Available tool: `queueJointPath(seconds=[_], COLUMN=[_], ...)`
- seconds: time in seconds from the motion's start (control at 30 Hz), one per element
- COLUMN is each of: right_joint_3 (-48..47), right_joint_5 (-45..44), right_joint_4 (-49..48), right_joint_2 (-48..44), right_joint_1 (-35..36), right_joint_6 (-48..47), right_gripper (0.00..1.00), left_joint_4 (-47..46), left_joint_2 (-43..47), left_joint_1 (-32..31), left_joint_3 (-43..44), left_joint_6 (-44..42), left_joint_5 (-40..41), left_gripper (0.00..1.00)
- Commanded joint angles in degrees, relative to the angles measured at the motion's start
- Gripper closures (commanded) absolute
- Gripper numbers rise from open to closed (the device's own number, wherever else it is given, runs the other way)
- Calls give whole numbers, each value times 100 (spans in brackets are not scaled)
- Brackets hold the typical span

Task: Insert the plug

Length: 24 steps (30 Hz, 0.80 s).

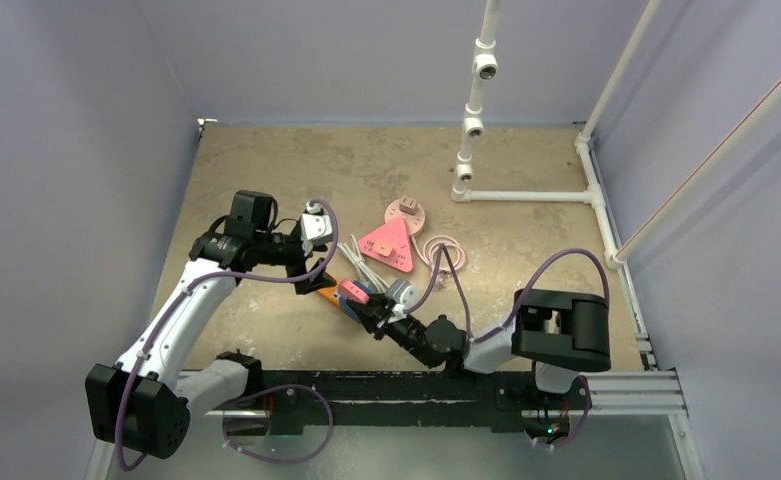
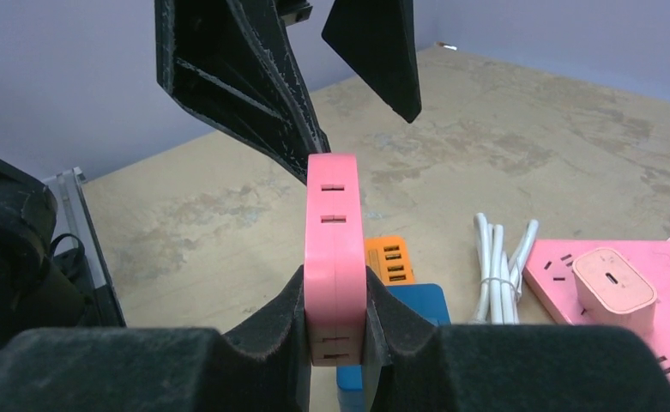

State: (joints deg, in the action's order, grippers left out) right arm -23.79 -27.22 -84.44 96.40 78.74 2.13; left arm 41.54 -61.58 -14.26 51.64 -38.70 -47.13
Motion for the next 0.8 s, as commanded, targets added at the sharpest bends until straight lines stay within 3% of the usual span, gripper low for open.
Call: queueJointPath(seconds=[0.0, 0.77], right_joint_3=[-143, -263], right_joint_5=[90, 212], right_joint_4=[-259, -150], right_joint_2=[49, 428], right_joint_1=[-51, -332], right_joint_6=[93, 253], right_gripper=[100, 100], left_joint_4=[-22, 80], left_joint_2=[89, 24], left_joint_1=[46, 37], left_joint_3=[71, 8], left_joint_6=[-136, -516], left_joint_5=[-226, -285], left_gripper=[24, 26])
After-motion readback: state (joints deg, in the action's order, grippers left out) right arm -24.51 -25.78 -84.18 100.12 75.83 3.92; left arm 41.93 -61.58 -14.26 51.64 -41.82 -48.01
